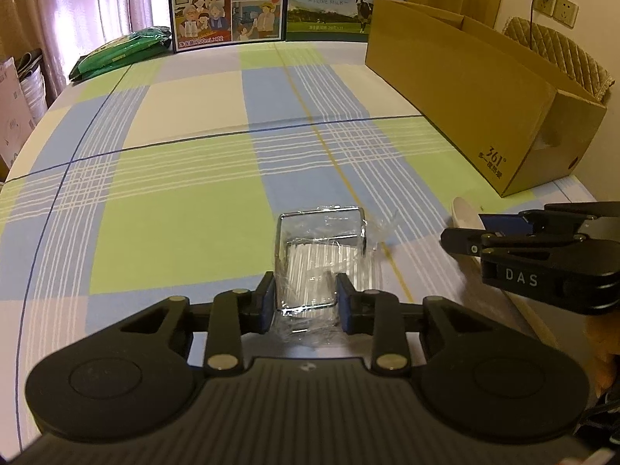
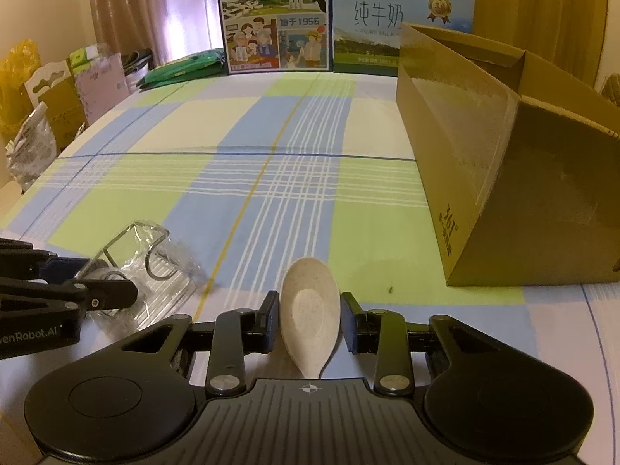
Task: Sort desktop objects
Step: 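Lift the clear box and white spoon off the table with both tools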
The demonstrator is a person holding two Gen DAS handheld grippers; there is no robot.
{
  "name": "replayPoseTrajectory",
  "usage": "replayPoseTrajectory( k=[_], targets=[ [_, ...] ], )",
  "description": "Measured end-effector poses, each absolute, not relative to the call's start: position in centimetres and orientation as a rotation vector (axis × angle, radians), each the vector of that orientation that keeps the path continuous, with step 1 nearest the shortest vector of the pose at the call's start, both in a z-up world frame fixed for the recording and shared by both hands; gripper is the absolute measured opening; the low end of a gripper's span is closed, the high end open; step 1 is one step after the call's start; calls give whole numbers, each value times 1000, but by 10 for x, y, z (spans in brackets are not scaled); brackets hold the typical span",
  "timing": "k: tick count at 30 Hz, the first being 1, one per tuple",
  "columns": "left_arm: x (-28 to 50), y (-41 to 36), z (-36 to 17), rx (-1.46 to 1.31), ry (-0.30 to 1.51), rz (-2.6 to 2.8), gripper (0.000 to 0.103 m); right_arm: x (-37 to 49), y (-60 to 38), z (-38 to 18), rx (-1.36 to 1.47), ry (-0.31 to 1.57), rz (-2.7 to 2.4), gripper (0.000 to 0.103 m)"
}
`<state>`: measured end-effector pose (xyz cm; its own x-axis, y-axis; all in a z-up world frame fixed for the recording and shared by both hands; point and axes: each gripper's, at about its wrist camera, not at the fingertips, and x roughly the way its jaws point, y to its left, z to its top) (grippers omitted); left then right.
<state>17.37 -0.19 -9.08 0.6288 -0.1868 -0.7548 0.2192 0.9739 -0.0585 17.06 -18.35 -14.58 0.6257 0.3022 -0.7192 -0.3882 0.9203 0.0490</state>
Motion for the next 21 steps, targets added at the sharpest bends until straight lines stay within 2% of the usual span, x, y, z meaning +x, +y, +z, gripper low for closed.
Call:
replayPoseTrajectory(
  k=[21],
  targets=[
    [172,-3,-81,24,823,-249,26,165,-184,-135,-139,732,376,30]
  ],
)
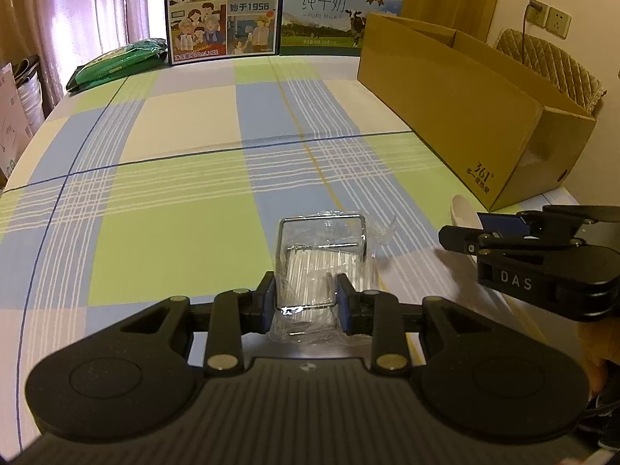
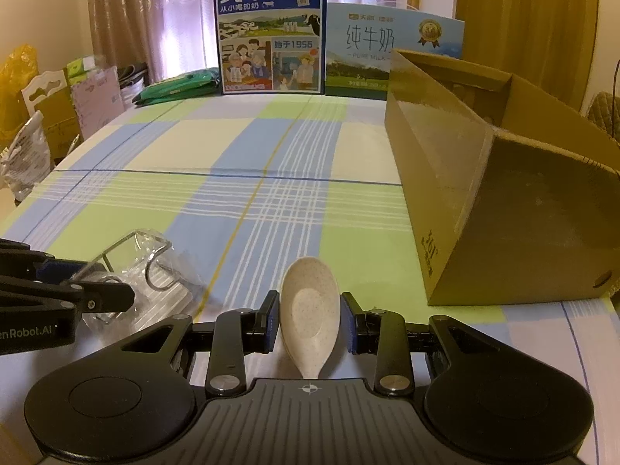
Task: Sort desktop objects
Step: 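Lift the clear box and white spoon off the table with both tools, then carry the clear box and white spoon over the cardboard box with both tools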
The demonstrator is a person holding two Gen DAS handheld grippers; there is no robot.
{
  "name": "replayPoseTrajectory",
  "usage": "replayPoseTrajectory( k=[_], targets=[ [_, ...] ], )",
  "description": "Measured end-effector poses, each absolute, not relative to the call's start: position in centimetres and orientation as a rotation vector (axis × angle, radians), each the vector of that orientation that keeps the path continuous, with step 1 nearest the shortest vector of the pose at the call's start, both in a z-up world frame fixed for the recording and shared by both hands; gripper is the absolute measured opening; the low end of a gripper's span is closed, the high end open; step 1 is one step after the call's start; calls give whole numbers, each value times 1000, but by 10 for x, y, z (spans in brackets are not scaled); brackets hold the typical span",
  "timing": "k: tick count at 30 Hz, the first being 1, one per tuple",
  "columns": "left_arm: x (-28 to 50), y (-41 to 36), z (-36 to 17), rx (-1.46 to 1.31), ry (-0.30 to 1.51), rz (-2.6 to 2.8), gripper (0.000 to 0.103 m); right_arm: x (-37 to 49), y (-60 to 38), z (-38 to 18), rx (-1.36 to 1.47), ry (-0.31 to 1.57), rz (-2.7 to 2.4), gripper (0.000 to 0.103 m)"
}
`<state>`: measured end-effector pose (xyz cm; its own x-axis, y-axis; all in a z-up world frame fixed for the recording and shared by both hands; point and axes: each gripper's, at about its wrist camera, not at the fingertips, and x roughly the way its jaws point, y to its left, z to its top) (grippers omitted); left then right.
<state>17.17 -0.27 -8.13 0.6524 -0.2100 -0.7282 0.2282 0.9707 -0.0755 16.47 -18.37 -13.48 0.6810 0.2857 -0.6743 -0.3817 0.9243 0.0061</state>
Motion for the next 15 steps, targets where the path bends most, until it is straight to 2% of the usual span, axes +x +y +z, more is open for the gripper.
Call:
replayPoseTrajectory(
  k=[15],
  targets=[
    [172,-1,-64,-3,799,-266,26,154,-187,-109,-145,684,390,30]
  ],
)
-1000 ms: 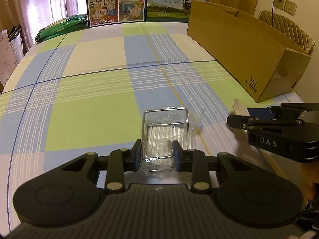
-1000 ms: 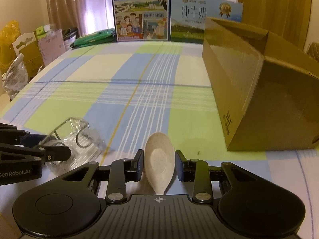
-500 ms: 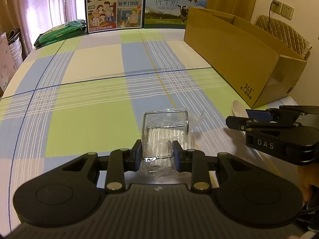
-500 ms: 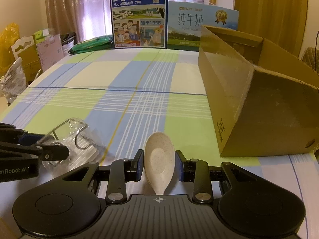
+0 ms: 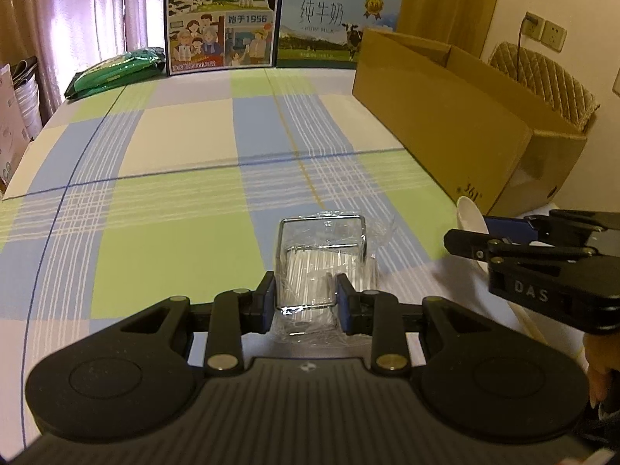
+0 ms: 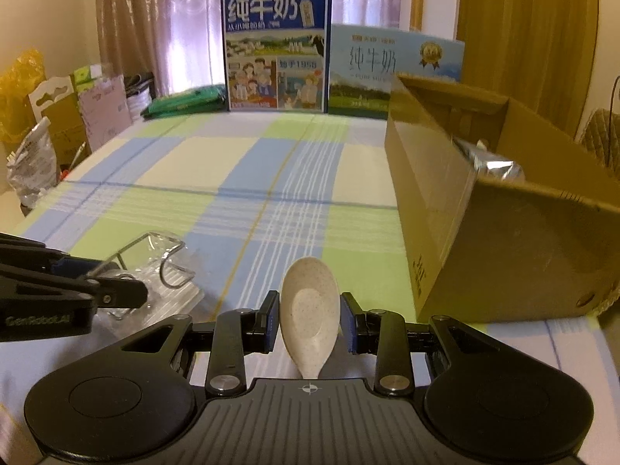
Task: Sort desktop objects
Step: 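Carry the clear box and white spoon over the cardboard box with both tools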
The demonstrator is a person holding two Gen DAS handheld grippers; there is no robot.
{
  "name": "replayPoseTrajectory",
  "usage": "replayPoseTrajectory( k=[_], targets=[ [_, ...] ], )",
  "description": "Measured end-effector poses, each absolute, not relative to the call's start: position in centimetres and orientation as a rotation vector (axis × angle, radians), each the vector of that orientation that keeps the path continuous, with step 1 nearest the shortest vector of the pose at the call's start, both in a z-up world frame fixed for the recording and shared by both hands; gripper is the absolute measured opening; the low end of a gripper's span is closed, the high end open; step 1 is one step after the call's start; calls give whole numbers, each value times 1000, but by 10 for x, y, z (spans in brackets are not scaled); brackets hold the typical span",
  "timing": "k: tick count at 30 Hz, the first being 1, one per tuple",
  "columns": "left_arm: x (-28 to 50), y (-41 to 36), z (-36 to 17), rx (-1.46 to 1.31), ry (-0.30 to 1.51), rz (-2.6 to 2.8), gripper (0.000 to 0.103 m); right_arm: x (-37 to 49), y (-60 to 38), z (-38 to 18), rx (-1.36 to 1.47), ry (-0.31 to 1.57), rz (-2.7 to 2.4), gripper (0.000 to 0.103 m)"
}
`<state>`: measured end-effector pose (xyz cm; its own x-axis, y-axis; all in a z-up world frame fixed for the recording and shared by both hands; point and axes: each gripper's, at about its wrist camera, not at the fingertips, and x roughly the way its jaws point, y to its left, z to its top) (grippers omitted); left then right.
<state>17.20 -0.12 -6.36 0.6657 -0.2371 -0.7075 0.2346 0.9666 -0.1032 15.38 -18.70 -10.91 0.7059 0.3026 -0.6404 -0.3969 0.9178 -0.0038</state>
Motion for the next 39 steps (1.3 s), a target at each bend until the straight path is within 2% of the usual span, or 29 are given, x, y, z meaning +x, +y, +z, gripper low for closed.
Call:
replayPoseTrajectory(
  k=[10,24,39],
  targets=[
    [174,-21,-20,-31,736,-279,26,155,-210,-55,-72,600,361,30],
    [214,-127,58,-16,615,-427,26,219,-311,37,33,494,281,30],
    [275,-207,70,33,596,-485,26,299,-376,46,85,530,251,30]
  ],
)
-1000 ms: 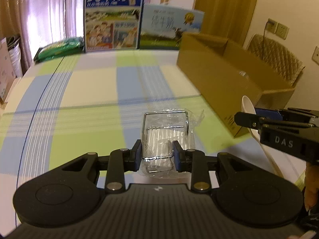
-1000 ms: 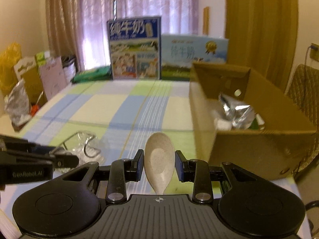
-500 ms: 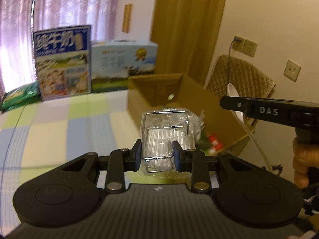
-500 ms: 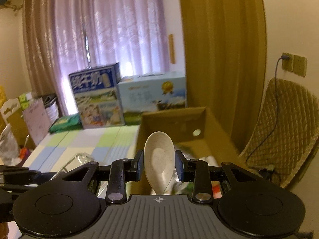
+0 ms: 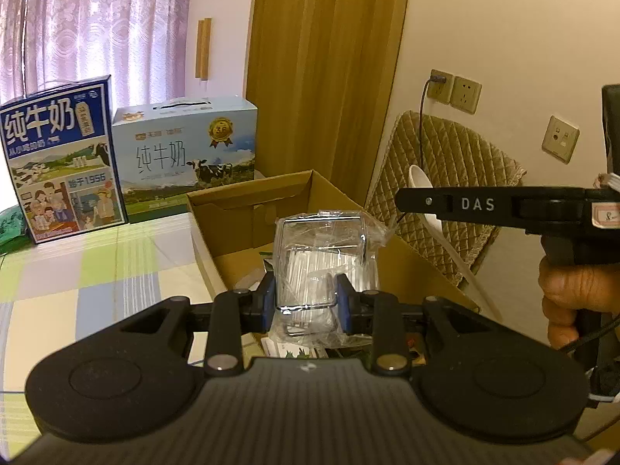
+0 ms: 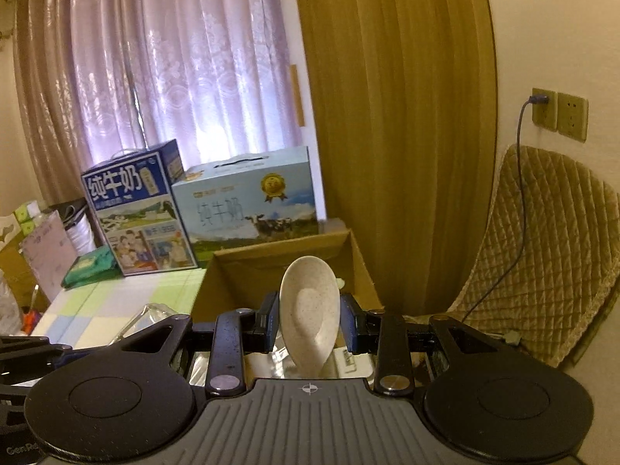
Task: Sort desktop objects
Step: 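Carry the clear box and white spoon over the cardboard box with both tools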
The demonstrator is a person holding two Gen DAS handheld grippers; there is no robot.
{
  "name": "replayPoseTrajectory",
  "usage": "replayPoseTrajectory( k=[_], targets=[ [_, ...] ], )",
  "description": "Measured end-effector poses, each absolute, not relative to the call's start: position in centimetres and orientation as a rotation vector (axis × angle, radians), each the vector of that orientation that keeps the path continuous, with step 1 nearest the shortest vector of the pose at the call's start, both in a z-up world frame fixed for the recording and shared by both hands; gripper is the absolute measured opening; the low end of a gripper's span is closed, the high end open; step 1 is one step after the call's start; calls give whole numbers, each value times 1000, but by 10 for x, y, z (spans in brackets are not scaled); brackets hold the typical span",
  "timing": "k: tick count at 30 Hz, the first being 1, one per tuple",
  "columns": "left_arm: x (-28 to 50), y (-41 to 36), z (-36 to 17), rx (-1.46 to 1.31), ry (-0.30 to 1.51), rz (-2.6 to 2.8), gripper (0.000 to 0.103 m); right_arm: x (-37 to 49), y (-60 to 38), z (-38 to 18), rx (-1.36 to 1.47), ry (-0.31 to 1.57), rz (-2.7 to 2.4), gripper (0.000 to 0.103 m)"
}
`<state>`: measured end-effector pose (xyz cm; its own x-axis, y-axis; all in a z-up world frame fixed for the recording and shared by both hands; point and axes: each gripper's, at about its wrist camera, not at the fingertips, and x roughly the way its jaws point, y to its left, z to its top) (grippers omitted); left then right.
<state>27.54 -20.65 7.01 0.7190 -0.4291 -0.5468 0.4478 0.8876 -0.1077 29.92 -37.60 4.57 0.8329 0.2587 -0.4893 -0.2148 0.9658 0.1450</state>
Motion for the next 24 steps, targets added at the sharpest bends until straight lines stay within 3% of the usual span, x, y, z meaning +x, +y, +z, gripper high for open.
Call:
replayPoseTrajectory(
  k=[24],
  targets=[
    [314,-220,39,45,649,-471,28,339,-377,17,72,572,251,30]
  ],
)
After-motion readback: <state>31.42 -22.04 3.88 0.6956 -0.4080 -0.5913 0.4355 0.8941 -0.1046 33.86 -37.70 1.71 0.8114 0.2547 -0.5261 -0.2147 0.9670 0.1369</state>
